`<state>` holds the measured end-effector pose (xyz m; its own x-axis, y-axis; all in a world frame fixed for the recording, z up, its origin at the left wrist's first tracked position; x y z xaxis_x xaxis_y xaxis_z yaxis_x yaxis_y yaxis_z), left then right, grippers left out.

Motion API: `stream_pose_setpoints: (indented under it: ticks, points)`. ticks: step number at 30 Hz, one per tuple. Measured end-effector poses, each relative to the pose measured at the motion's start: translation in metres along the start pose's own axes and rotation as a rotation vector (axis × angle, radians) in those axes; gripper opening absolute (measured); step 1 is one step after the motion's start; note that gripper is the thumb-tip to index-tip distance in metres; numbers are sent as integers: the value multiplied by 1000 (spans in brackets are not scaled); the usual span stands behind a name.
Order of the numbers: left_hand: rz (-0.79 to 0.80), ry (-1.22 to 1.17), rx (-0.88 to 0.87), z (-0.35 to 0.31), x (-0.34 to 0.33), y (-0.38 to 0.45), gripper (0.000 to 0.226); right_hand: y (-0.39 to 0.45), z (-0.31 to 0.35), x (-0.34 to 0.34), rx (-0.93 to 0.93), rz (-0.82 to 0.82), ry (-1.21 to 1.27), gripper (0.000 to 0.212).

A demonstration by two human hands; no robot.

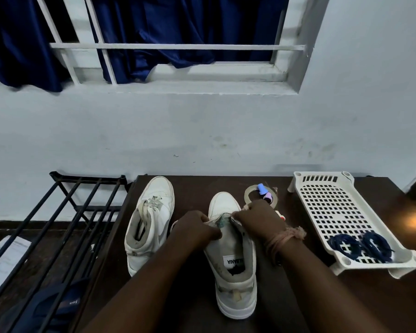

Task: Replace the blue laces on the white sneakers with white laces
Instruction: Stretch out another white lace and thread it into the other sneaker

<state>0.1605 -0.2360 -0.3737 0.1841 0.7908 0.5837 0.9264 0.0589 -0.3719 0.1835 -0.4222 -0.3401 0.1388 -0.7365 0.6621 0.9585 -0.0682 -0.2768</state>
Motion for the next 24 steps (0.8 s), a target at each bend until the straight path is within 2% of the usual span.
stream_pose_setpoints:
  ticks: [2, 6, 8, 12, 14, 17, 22, 24]
  points:
    - [14, -13, -15, 0, -1, 0, 34, 0, 3, 14, -14, -8, 212, 24]
    - [13, -6, 7, 1, -1, 1, 44, -2, -1, 58, 12, -269, 562, 23]
    - [36, 2, 33, 4, -3, 2, 47, -5, -7, 62, -21, -307, 584, 21]
    - [184, 0, 50, 0, -7, 2, 52, -11, -2, 56, -14, -269, 508, 33]
    - [209, -99, 39, -9, 0, -1, 37, -10, 1, 53, 4, -258, 529, 36]
    - [174, -322, -21, -21, 24, -6, 32, -7, 0, 52, 18, -234, 546, 37]
    - [-77, -873, -237, -49, 86, -16, 12, -7, 1, 59, 104, -260, 550, 46]
    - [-124, -980, -370, -58, 108, -22, 18, -7, 3, 60, 104, -237, 676, 41]
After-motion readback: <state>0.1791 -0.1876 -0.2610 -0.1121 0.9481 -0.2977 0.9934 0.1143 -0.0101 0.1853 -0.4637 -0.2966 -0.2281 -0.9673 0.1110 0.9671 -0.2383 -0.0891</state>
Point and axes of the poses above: each hand's wrist, its own y-axis towards the middle knuckle, its own x-axis out of the back of the hand, z = x × y, the point moved 8 cm from there along y, towards the middle knuckle, and after that the axes turned 2 degrees about z, right-handed, at the moved point
